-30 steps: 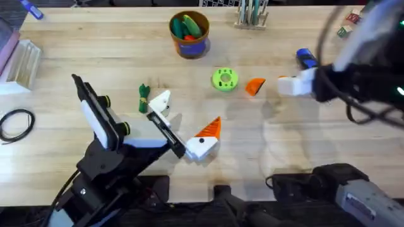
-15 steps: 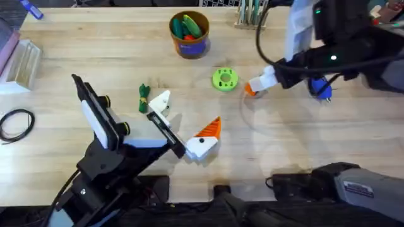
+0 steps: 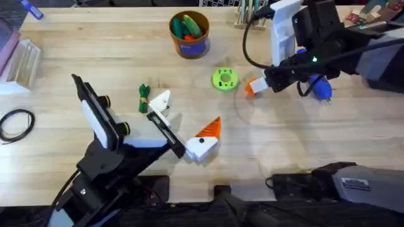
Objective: Pick up the gripper from the table and insert it into the empty holder that is missing its gripper. Then pick up a screw, insert it into the mounting hole, and use the screwdriver to tighten it. Finally, clean up the table by picking up the vegetable and placing it into the bucket.
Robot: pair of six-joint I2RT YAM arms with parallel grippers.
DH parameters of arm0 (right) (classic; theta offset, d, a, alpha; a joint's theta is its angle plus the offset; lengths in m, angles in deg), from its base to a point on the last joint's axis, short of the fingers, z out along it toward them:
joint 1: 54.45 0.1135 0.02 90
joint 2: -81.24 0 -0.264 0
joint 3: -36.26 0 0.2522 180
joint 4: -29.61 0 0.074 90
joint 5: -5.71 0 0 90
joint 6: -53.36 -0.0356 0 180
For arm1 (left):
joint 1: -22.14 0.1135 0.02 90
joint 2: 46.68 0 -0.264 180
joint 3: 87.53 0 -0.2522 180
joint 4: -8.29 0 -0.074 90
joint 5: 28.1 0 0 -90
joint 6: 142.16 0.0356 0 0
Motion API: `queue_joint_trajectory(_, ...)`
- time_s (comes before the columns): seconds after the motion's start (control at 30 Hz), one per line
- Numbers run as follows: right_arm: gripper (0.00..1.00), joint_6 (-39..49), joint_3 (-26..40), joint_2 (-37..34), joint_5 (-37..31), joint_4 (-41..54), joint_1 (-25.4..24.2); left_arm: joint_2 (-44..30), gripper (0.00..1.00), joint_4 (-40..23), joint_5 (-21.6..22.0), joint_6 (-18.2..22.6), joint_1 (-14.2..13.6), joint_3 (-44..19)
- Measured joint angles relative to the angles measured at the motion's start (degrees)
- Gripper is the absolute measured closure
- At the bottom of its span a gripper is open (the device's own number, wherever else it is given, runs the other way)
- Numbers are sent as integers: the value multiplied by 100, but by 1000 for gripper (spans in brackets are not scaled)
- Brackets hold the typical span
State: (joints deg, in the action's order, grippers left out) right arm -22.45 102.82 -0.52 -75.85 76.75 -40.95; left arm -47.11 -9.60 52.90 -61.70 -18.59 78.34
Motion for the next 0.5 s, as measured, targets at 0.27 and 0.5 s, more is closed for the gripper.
queue_joint_trajectory(0.27,986,1,119,7,0,195,0,0,12,0,0,0,0,0)
queue_joint_trajectory(0.5,987,0,655,606,0,1372,0,0,13,-2,2,0,0,0)
